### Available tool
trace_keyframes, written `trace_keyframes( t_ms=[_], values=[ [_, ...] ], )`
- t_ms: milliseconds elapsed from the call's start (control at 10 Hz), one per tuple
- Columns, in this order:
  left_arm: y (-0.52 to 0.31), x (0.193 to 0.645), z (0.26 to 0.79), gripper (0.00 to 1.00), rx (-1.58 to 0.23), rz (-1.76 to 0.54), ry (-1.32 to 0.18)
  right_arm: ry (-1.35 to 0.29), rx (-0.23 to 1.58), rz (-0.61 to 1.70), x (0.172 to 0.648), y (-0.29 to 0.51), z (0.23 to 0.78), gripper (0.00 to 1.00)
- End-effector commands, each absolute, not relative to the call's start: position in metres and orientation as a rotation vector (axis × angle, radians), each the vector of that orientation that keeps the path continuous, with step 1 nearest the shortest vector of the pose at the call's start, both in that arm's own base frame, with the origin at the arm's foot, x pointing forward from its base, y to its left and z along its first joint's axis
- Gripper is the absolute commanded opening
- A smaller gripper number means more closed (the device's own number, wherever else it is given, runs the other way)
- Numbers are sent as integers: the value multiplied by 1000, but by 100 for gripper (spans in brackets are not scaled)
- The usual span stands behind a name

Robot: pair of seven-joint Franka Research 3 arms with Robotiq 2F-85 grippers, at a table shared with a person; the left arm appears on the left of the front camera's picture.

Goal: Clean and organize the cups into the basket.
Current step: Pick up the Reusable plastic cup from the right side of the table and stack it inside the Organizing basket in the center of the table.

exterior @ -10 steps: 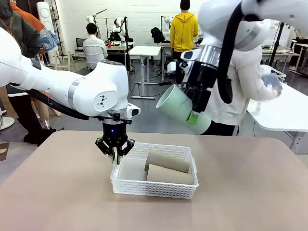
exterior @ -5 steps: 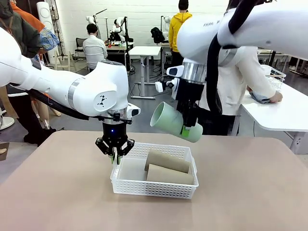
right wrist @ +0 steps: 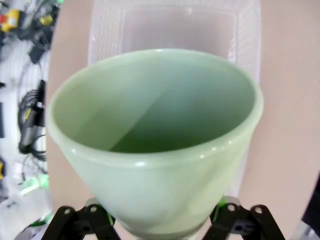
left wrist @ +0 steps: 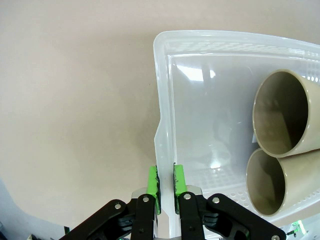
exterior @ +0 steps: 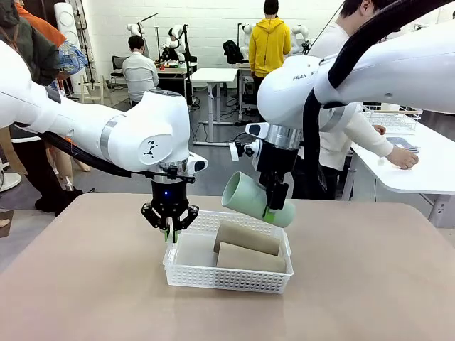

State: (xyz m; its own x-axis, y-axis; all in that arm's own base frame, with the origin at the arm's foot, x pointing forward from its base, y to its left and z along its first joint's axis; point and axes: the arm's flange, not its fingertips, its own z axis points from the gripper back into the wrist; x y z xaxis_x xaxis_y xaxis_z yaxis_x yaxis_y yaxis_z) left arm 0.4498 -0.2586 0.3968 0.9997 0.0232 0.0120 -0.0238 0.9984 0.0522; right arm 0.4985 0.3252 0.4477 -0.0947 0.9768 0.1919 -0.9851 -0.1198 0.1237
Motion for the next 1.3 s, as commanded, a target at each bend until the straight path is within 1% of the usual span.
trace_keyframes(
  t_ms=[0,300,700,1200],
  values=[
    [-261,449,397,0,53,36,-18,-96,296,1634,487,319,436,81],
    [-261,449,397,0,53,36,-18,-86,325,1638,485,321,416,81],
    [-261,449,397,0,53,36,-18,-28,346,1638,474,324,399,81],
    [-261,449,397,0,53,36,-18,15,388,1660,479,324,383,81]
  ],
)
